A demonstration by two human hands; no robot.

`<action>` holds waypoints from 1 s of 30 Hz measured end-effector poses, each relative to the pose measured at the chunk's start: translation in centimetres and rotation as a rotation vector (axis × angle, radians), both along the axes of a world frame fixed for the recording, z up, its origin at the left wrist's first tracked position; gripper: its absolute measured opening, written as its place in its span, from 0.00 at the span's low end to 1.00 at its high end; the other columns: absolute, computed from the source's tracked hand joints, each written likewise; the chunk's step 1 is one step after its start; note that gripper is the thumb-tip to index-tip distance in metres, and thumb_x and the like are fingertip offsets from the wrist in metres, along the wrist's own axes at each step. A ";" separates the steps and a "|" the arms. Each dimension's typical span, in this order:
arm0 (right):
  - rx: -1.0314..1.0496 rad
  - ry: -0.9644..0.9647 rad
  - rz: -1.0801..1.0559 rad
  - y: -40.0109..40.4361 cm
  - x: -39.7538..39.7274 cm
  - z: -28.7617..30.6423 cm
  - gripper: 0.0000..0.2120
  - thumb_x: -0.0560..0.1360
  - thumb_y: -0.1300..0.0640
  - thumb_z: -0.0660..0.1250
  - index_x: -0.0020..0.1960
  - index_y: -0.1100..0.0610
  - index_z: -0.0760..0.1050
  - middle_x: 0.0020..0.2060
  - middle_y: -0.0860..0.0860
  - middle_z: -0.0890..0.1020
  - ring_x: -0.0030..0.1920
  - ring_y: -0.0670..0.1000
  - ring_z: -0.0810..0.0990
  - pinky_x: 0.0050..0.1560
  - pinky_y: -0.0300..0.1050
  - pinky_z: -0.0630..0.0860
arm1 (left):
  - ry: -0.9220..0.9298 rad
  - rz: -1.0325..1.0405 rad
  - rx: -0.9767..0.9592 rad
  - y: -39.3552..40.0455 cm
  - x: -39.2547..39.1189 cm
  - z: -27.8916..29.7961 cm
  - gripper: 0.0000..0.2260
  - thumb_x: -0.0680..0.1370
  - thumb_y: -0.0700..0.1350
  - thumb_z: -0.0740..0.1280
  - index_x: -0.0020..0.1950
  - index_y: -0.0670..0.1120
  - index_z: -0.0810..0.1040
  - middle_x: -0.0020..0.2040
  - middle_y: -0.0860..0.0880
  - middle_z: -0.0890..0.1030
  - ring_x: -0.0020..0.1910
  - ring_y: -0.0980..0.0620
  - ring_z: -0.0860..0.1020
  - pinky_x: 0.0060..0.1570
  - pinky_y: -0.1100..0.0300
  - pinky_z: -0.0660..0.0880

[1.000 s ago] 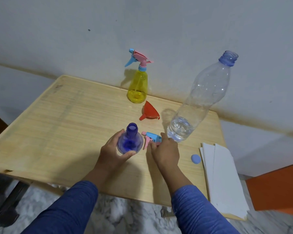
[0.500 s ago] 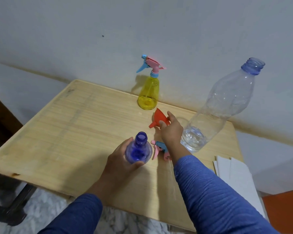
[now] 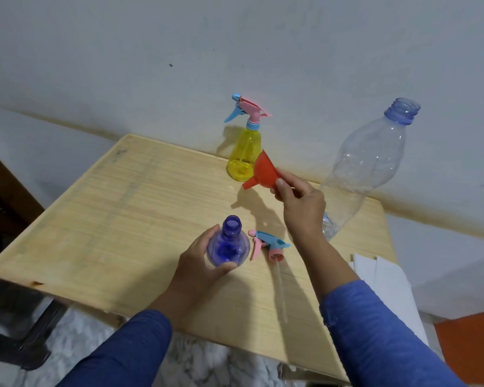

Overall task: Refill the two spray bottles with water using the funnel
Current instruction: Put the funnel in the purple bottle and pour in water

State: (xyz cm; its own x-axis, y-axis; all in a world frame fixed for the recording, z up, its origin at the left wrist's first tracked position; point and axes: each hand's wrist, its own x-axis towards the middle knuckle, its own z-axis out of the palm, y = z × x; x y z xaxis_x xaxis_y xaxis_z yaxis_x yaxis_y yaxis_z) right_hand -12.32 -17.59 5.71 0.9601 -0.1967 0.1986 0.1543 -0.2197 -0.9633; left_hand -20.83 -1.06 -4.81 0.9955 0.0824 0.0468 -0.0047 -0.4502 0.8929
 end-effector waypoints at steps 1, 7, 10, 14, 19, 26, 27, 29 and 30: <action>-0.006 -0.048 0.041 -0.3 -0.6 1.0 0.14 0.75 0.63 0.67 0.53 0.45 0.80 0.45 0.49 0.84 0.40 0.48 0.83 0.51 0.50 0.81 | 0.012 0.001 -0.019 0.1 0.0 -0.2 0.40 0.62 0.59 0.72 0.72 0.52 0.66 0.64 0.60 0.71 0.62 0.60 0.71 0.57 0.73 0.67; -0.308 -0.276 0.260 -1.3 -3.5 3.1 0.12 0.74 0.65 0.68 0.55 0.54 0.81 0.42 0.51 0.82 0.41 0.45 0.81 0.48 0.42 0.78 | 0.048 -0.004 -0.083 0.3 0.0 -0.6 0.36 0.64 0.52 0.75 0.71 0.55 0.66 0.65 0.58 0.73 0.63 0.58 0.73 0.64 0.58 0.71; -0.417 -0.349 0.298 -1.1 -3.9 2.4 0.11 0.72 0.65 0.69 0.53 0.57 0.82 0.41 0.48 0.81 0.41 0.38 0.78 0.46 0.29 0.73 | 0.032 -0.012 -0.105 0.2 -0.2 -0.2 0.34 0.64 0.51 0.75 0.68 0.58 0.67 0.62 0.62 0.74 0.61 0.61 0.74 0.62 0.61 0.71; -0.517 -0.407 0.343 -0.8 -4.4 1.7 0.11 0.71 0.63 0.69 0.52 0.57 0.83 0.42 0.51 0.82 0.44 0.42 0.78 0.48 0.26 0.71 | 0.032 -0.019 -0.092 0.2 -0.2 -0.3 0.33 0.64 0.53 0.74 0.67 0.57 0.67 0.61 0.62 0.75 0.60 0.61 0.74 0.62 0.61 0.71; -0.632 -0.430 0.428 -0.6 -5.1 1.0 0.11 0.71 0.65 0.69 0.52 0.57 0.83 0.43 0.54 0.82 0.46 0.45 0.77 0.48 0.25 0.70 | 0.033 -0.001 -0.070 0.3 -0.1 -0.7 0.36 0.64 0.55 0.74 0.70 0.51 0.68 0.62 0.57 0.75 0.61 0.57 0.75 0.62 0.58 0.72; -0.644 -0.369 0.452 -1.0 -6.2 0.4 0.14 0.71 0.61 0.71 0.55 0.51 0.81 0.57 0.49 0.80 0.51 0.45 0.80 0.54 0.33 0.75 | 0.017 -0.009 -0.095 0.3 -0.2 -0.6 0.35 0.63 0.57 0.74 0.69 0.55 0.68 0.59 0.58 0.77 0.58 0.58 0.76 0.61 0.57 0.74; -0.629 -0.362 0.439 -1.1 -6.4 0.7 0.16 0.70 0.59 0.72 0.58 0.50 0.80 0.59 0.48 0.79 0.48 0.44 0.80 0.51 0.34 0.76 | 0.015 -0.015 -0.093 0.3 -0.3 -0.5 0.35 0.63 0.56 0.74 0.68 0.55 0.68 0.59 0.58 0.78 0.58 0.59 0.76 0.60 0.57 0.74; -0.605 -0.396 0.349 -1.3 -6.8 1.4 0.22 0.70 0.58 0.74 0.62 0.51 0.76 0.59 0.48 0.76 0.43 0.42 0.78 0.45 0.31 0.74 | 0.011 -0.026 -0.082 0.3 -0.2 -0.5 0.34 0.64 0.56 0.74 0.68 0.56 0.68 0.59 0.58 0.78 0.58 0.59 0.76 0.60 0.57 0.74; -0.596 -0.434 0.259 -1.6 -6.8 2.0 0.23 0.69 0.58 0.74 0.64 0.52 0.75 0.57 0.49 0.74 0.43 0.43 0.76 0.44 0.28 0.72 | 0.008 -0.028 -0.079 0.4 -0.2 -0.5 0.33 0.64 0.56 0.74 0.68 0.57 0.68 0.59 0.58 0.77 0.58 0.59 0.77 0.59 0.57 0.74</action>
State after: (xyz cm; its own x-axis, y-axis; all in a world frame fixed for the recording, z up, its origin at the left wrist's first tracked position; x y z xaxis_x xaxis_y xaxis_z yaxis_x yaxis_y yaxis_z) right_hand -19.10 -19.15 7.68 0.7728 0.2811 0.5690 0.6077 -0.5862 -0.5358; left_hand -21.06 -0.70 -5.32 0.9978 0.0575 0.0328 -0.0086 -0.3784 0.9256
